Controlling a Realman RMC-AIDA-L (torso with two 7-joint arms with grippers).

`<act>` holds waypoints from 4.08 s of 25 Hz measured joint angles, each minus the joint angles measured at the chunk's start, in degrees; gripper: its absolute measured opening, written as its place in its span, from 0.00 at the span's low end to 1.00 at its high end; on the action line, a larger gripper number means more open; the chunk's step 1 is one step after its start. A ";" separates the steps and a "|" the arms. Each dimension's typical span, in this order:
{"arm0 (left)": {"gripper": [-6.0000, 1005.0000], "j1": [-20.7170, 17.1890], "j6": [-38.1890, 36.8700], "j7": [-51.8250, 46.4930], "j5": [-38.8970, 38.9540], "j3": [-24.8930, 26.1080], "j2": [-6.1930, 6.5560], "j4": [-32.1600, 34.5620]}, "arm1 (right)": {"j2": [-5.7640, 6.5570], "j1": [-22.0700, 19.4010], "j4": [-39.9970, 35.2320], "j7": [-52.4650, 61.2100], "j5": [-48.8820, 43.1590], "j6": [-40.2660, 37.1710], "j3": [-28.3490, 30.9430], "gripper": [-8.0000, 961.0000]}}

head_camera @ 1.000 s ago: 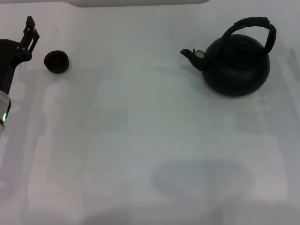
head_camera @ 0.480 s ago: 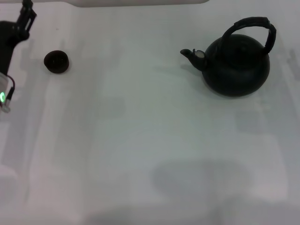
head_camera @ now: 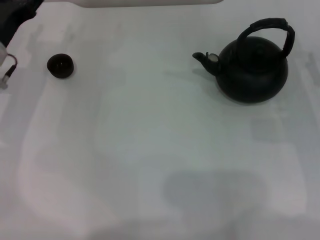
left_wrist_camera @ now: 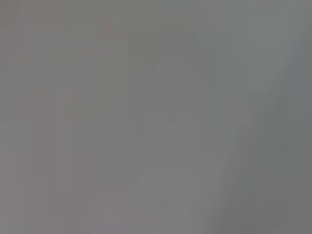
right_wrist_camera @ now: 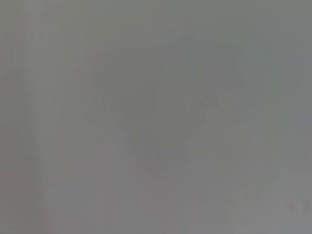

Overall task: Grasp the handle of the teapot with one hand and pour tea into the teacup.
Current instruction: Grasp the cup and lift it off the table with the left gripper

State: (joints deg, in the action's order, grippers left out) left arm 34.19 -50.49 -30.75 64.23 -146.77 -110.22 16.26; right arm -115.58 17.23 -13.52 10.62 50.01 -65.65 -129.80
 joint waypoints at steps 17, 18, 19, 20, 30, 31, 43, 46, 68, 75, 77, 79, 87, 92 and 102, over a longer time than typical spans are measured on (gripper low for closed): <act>0.86 11.43 1.73 -42.20 -45.32 -0.55 4.42 -17.00 | 0.00 0.00 0.13 0.03 0.00 0.43 0.18 0.91; 0.86 12.19 1.42 -43.15 -47.04 -0.95 4.26 -18.65 | 0.00 0.04 0.15 0.02 0.00 0.49 0.21 0.91; 0.86 13.22 1.19 -44.46 -48.57 -1.91 3.99 -20.59 | 0.00 0.09 0.15 0.02 0.00 0.58 0.23 0.91; 0.86 14.27 1.11 -46.09 -49.82 -3.40 3.64 -22.39 | 0.00 0.16 0.15 0.02 0.00 0.64 0.25 0.91; 0.86 23.90 -4.50 -57.51 -53.88 -16.19 -5.59 -47.62 | 0.00 0.52 0.77 0.02 0.09 1.19 0.26 0.91; 0.86 24.15 -4.68 -57.63 -54.12 -16.20 -5.82 -48.08 | 0.00 0.52 0.78 0.02 0.10 1.19 0.25 0.91; 0.86 24.09 -12.09 -65.70 -65.57 -16.32 -6.58 -49.63 | 0.00 0.46 0.62 0.02 0.19 1.23 0.24 0.91; 0.86 23.93 -12.21 -66.21 -66.80 -16.32 -7.54 -52.14 | -0.06 0.41 0.43 0.02 0.20 1.24 0.06 0.91; 0.86 23.74 -11.23 -65.93 -68.07 -16.36 -8.32 -52.51 | -0.17 0.45 0.25 0.80 -0.06 1.22 -0.27 0.91; 0.86 23.74 -10.03 -65.80 -68.05 -16.36 -8.41 -51.27 | -0.09 0.42 0.51 0.81 0.01 1.22 0.12 0.91; 0.86 23.74 -9.61 -65.79 -68.03 -16.36 -8.38 -51.17 | -0.09 0.42 0.53 0.81 0.03 1.23 0.17 0.91; 0.86 23.73 -9.23 -65.78 -67.96 -16.36 -8.42 -50.98 | -0.08 0.45 0.54 0.81 0.03 1.22 0.18 0.91; 0.86 23.65 -7.09 -65.75 -68.14 -16.36 -8.42 -48.65 | -0.01 0.51 0.58 0.81 0.05 1.11 0.17 0.91; 0.86 23.64 -5.66 -65.76 -68.78 -16.36 -8.46 -47.95 | 0.00 0.53 0.63 0.81 0.05 1.11 0.16 0.91; 0.86 23.16 -5.33 -66.03 -68.94 -16.36 -8.42 -47.33 | 0.00 0.62 0.69 0.81 0.10 1.16 0.24 0.91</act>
State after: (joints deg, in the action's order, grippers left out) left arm 57.34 -55.82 -96.77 -4.71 -163.12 -118.63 -31.07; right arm -115.57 17.85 -12.83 11.43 50.10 -64.49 -129.56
